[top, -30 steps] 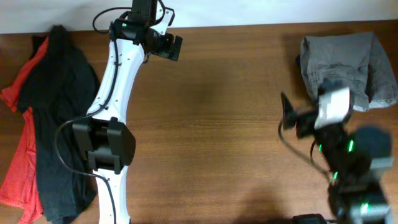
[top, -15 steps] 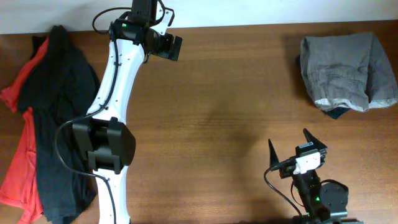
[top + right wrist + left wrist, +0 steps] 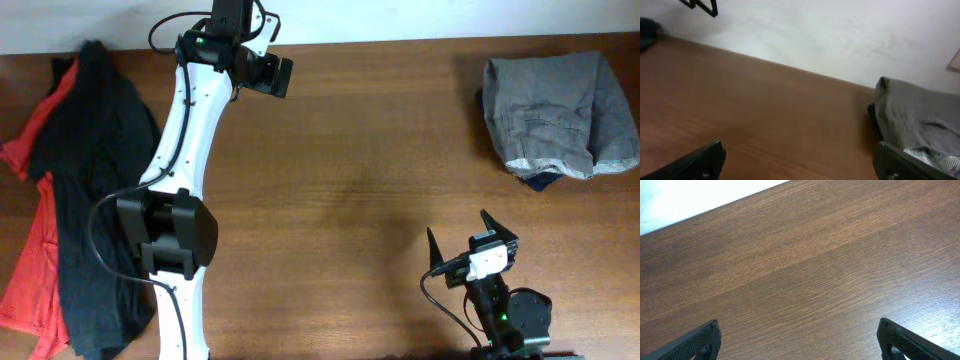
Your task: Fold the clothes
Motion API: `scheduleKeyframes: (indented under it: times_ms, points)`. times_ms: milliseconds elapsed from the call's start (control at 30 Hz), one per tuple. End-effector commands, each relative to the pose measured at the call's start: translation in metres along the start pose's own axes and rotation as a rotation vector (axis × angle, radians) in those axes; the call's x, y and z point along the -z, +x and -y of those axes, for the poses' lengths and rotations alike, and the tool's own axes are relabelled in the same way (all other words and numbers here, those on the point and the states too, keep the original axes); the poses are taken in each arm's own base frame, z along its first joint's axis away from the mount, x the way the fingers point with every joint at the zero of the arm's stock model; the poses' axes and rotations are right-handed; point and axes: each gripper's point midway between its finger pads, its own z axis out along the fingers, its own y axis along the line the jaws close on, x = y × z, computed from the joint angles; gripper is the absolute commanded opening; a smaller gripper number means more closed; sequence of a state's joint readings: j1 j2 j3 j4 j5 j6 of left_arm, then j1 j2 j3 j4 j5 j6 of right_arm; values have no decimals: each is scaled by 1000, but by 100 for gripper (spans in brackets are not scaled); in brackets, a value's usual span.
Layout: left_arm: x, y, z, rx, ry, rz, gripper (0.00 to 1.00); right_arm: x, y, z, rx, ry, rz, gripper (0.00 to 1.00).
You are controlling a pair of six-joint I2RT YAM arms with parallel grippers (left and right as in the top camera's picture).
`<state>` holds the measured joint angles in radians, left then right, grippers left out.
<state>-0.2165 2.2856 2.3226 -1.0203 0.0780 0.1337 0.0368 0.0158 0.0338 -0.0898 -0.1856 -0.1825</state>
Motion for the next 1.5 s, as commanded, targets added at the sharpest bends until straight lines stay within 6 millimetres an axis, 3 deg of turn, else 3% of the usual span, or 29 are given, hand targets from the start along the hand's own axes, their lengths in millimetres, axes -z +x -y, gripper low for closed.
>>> scheduleKeyframes:
  times_ms: [0,733,900,1000,1300,1467]
  points:
    - [-2,-2,-2,7,0,5,99,-1,2,-2,-4,-8,21,98]
    - [-2,-2,-2,8,0,5,99,-1,2,-2,-4,-8,19,98]
    - [3,2,-15,31,-8,-6,99,-1,2,-2,-4,-8,19,98]
    - [28,1,-12,28,-8,1,99,-1,2,-2,-4,-8,19,99]
    - [131,-40,-10,-90,-55,217,99,-1,2,-2,-4,-8,19,99]
    - [172,-44,-16,-96,-83,291,99,-1,2,-2,-4,-8,19,99]
